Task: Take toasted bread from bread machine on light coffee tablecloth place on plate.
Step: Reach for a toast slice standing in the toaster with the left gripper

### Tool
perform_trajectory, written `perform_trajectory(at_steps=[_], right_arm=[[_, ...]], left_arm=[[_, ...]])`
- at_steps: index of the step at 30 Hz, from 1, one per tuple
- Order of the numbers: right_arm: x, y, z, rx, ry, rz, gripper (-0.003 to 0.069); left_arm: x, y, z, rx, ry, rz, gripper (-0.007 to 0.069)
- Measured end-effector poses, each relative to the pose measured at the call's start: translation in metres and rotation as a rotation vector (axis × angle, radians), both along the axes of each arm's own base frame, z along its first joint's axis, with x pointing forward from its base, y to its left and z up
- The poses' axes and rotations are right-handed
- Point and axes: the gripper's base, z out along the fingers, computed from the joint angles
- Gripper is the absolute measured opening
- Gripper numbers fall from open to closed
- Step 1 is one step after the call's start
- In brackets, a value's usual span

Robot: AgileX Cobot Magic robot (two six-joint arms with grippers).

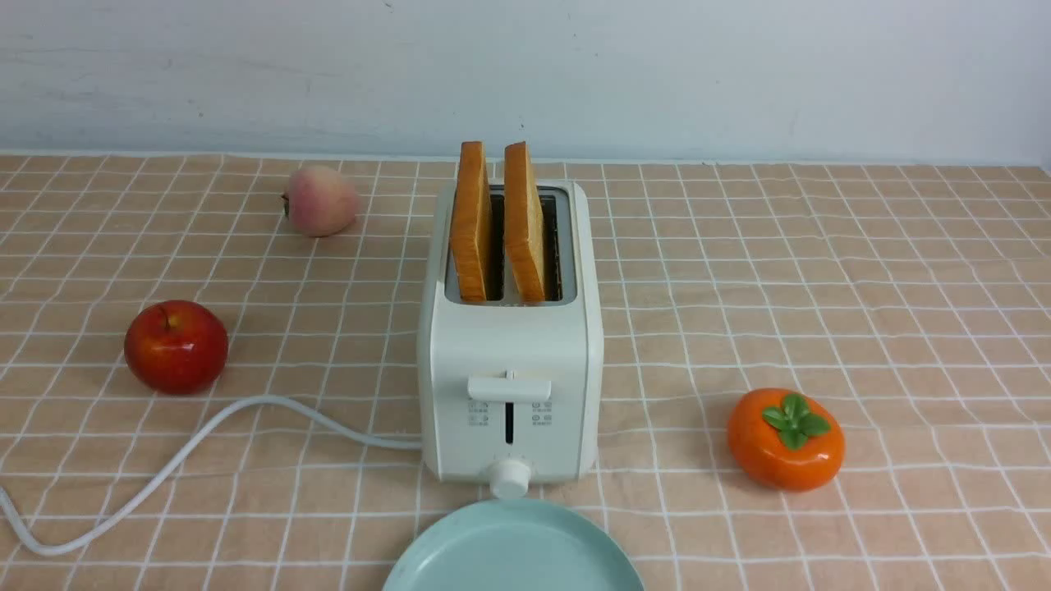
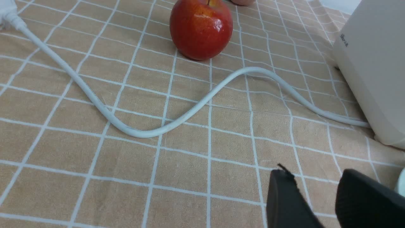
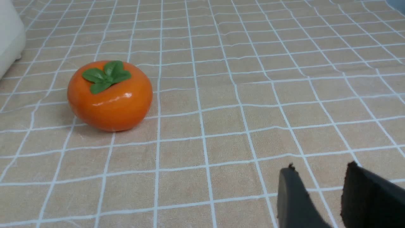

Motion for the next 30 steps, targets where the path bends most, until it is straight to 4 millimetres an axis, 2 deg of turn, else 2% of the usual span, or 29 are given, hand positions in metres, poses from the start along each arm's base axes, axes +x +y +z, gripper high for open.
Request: perform_trajectory(at_steps=[18,23,30], right_arm=[[0.000,0.000,0.000,0.000,0.000,0.000,0.0240],[0.000,0.000,0.000,0.000,0.000,0.000,0.0240],[0.000,0.000,0.000,-0.001,0.000,0.000,0.0240]], left_arm=[[0.001,0.001,0.003,0.022,-0.037,0.002,0.0238],[0.004,0.000,0.020,-0.136,-0.213,0.019,0.0238],[0.004,0.001,0.032,-0.266,-0.338,0.036,0.0238]])
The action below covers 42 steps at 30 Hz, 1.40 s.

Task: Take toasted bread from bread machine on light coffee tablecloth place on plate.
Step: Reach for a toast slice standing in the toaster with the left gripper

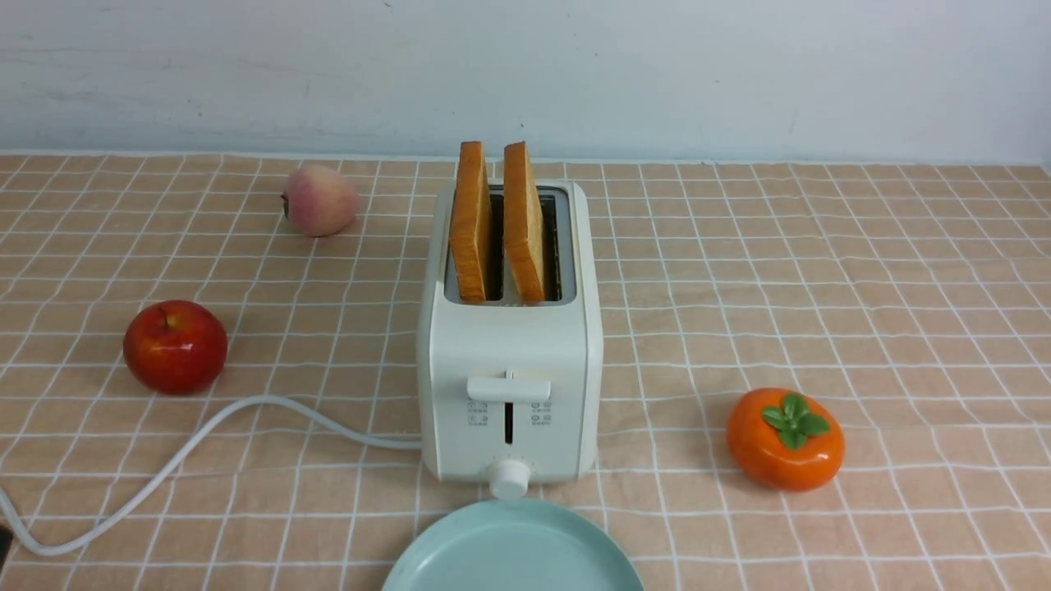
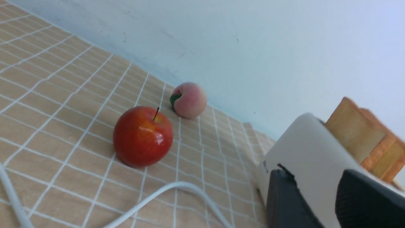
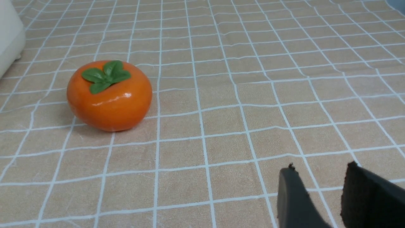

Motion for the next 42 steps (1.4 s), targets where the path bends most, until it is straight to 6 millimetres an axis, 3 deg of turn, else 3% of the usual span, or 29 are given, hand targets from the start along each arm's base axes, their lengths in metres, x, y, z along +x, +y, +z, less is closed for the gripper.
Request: perform_trajectory(at_steps=[5,9,10,15,17,22,27,29,30,34,36,38,42], right_arm=[[0.000,0.000,0.000,0.000,0.000,0.000,0.0240],[0.001,0.001,0.002,0.036,-0.039,0.006,0.0240],[0.002,0.003,0.005,0.095,-0.080,0.008,0.0240],[0.004,0.006,0.028,0.428,-0.340,0.008,0.0240],[0.004,0.005,0.033,0.482,-0.393,0.007,0.0240],[0.001,0.002,0.050,0.546,-0.585,0.022,0.0240],[-0.001,0.002,0.054,0.553,-0.638,0.029,0.0240],[-0.001,0.002,0.054,0.558,-0.639,0.029,0.0240],[0.000,0.002,0.053,0.577,-0.627,0.028,0.0240],[0.001,0.006,0.050,0.717,-0.464,0.021,0.0218],[-0.003,0.011,0.060,0.827,-0.266,0.023,0.0163],[-0.005,0.015,0.066,0.813,-0.150,0.038,0.0131],[-0.007,0.028,0.100,0.592,0.202,0.208,0.0008]], left_arm=[[-0.001,0.002,0.009,-0.131,-0.093,0.007,0.0215],[-0.002,0.004,0.016,-0.161,-0.176,0.018,0.0066],[-0.003,0.005,0.020,-0.168,-0.217,0.023,0.0003],[-0.007,0.005,0.039,-0.177,-0.252,0.014,-0.0014],[-0.009,0.003,0.046,-0.175,-0.224,0.001,-0.0014],[-0.008,-0.005,0.064,-0.150,0.085,-0.065,-0.0014],[0.013,-0.013,0.093,-0.067,0.481,-0.123,-0.0014],[0.020,-0.015,0.101,-0.034,0.549,-0.138,-0.0014],[0.030,-0.016,0.115,0.011,0.618,-0.161,-0.0014],[0.060,-0.020,0.134,0.113,0.750,-0.213,-0.0014],[0.084,-0.022,0.147,0.164,0.787,-0.241,-0.0014],[0.095,-0.023,0.148,0.168,0.805,-0.252,-0.0014],[0.132,-0.034,0.154,0.164,0.841,-0.327,-0.0014]])
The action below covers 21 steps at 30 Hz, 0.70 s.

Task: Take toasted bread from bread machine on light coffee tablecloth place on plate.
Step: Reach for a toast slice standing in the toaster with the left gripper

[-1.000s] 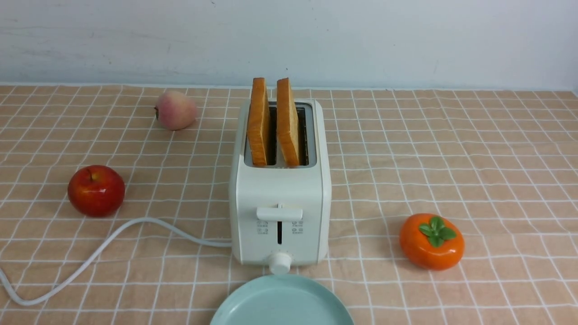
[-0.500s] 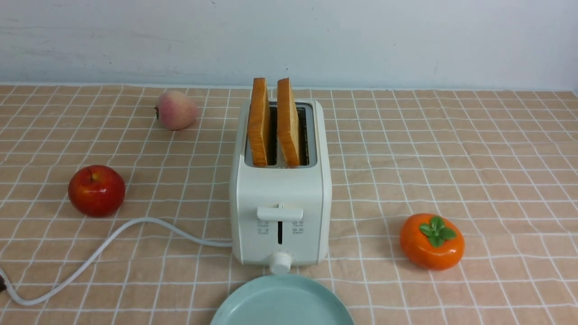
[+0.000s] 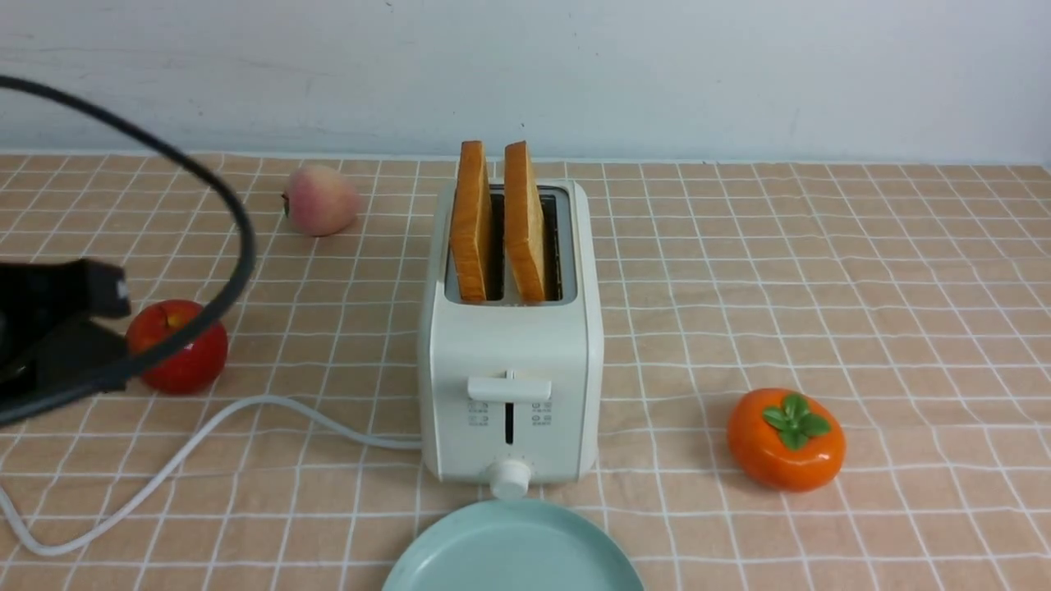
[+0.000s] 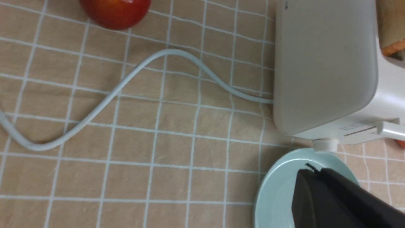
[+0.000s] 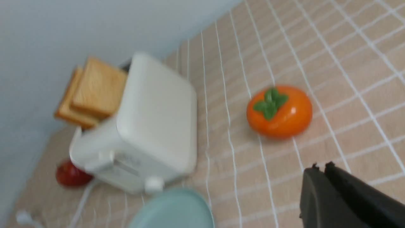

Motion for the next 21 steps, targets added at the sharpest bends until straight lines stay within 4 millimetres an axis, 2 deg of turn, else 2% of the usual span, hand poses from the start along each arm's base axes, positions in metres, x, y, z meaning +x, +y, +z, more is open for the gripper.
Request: perform_trajectory(at_steps=[3,5,6,7,8,9,10,12,14,16,17,18,21], right_arm=[[0.008,0.013,0.008,-0.109,0.160,0.188,-0.0019],[0.012,0.019,0.007,-0.145,0.213,0.252,-0.0019],[0.019,0.028,0.003,-0.188,0.281,0.325,-0.0019],[0.019,0.029,0.002,-0.194,0.287,0.333,-0.0019],[0.024,0.035,-0.003,-0.221,0.336,0.381,-0.0019],[0.024,0.035,-0.003,-0.220,0.336,0.382,-0.0019],[0.027,0.041,-0.006,-0.234,0.365,0.414,-0.0018],[0.030,0.044,-0.007,-0.239,0.364,0.427,-0.0017],[0.032,0.045,-0.006,-0.237,0.350,0.428,-0.0016],[0.033,0.046,-0.005,-0.233,0.327,0.427,-0.0016],[0.034,0.046,-0.005,-0.233,0.322,0.426,-0.0016],[0.035,0.046,-0.004,-0.236,0.308,0.421,-0.0013],[0.036,0.046,-0.003,-0.239,0.288,0.416,-0.0013]], left_arm=[[0.021,-0.019,0.003,-0.024,0.008,-0.093,-0.0014],[0.027,-0.027,0.004,-0.032,0.002,-0.125,-0.0014],[0.040,-0.043,0.008,-0.046,-0.033,-0.170,-0.0014],[0.040,-0.045,0.007,-0.045,-0.027,-0.176,-0.0014],[0.052,-0.060,0.009,-0.055,-0.064,-0.210,-0.0014],[0.053,-0.062,0.009,-0.056,-0.068,-0.213,-0.0014],[0.065,-0.077,0.010,-0.064,-0.101,-0.238,-0.0010],[0.074,-0.089,0.010,-0.069,-0.124,-0.257,0.0010],[0.085,-0.100,0.008,-0.071,-0.134,-0.270,0.0060],[0.097,-0.109,0.003,-0.071,-0.132,-0.277,0.0154],[0.098,-0.110,0.003,-0.071,-0.131,-0.277,0.0164],[0.108,-0.115,-0.003,-0.059,-0.123,-0.278,0.0258],[0.124,-0.119,-0.013,-0.031,-0.131,-0.271,0.0396]])
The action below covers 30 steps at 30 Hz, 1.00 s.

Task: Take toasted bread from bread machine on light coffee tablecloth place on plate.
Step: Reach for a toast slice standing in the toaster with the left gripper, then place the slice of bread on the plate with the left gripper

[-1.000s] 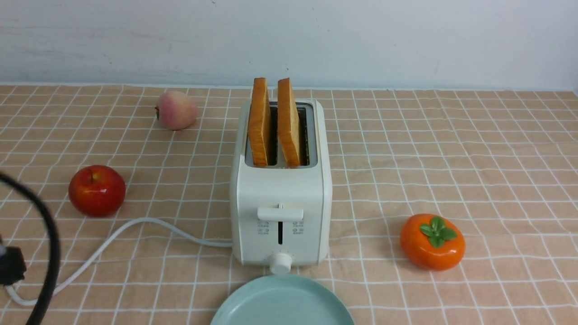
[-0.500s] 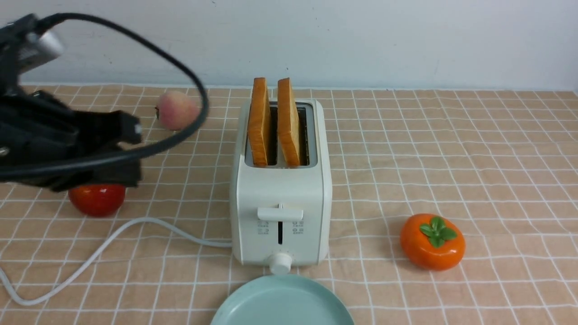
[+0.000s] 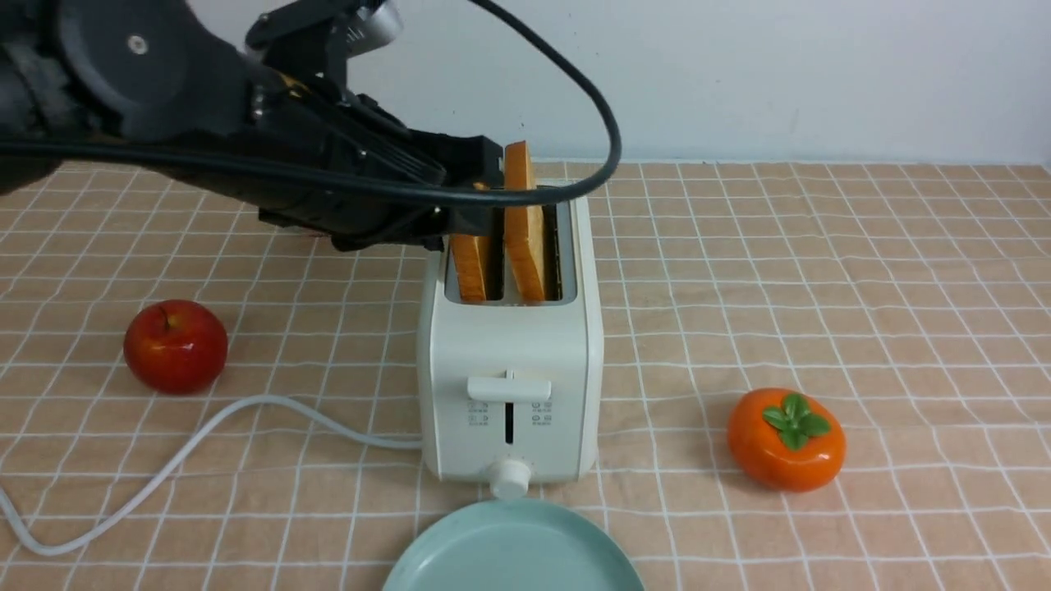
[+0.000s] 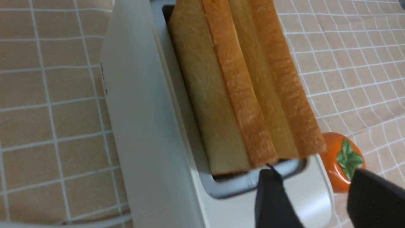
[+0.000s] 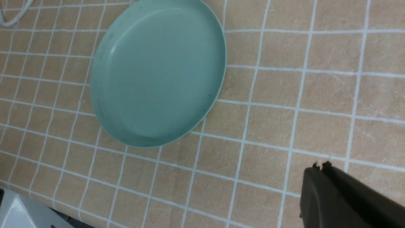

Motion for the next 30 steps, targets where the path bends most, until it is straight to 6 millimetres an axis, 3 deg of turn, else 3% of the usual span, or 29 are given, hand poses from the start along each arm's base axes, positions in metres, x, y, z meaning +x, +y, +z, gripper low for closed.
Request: perform_trajectory(at_steps=[4,8,12,13,14,16,18,24,30], right_arm=[[0.001,-0.001,0.000,-0.016,-0.019,0.001,-0.0008],[0.003,-0.002,0.001,-0.026,-0.041,-0.001,-0.0008],[0.003,-0.002,0.001,-0.029,-0.051,-0.002,-0.0007],[0.004,-0.002,0.002,-0.028,-0.058,-0.004,-0.0004],[0.004,-0.002,0.002,-0.027,-0.059,-0.004,-0.0004],[0.005,-0.002,0.002,-0.025,-0.069,-0.006,-0.0001],[0.005,-0.002,0.003,-0.023,-0.074,-0.006,0.0001],[0.007,-0.002,0.004,-0.029,-0.100,-0.009,0.0005],[0.010,-0.001,0.008,0.000,-0.148,-0.019,0.0010]], left_arm=[[0.016,-0.003,-0.014,0.035,-0.028,0.015,0.0510],[0.024,-0.005,-0.024,0.065,-0.034,0.018,0.0507],[0.025,-0.004,-0.026,0.090,-0.043,0.013,0.0391],[0.025,-0.004,-0.025,0.093,-0.050,0.013,0.0270],[0.025,-0.004,-0.025,0.093,-0.050,0.013,0.0270],[0.024,-0.003,-0.023,0.090,-0.059,0.014,0.0081],[0.022,-0.002,-0.018,0.084,-0.071,0.015,0.0048],[0.002,0.007,0.019,0.040,-0.171,0.022,0.0060],[-0.064,0.033,0.089,-0.053,-0.312,0.012,0.0060]])
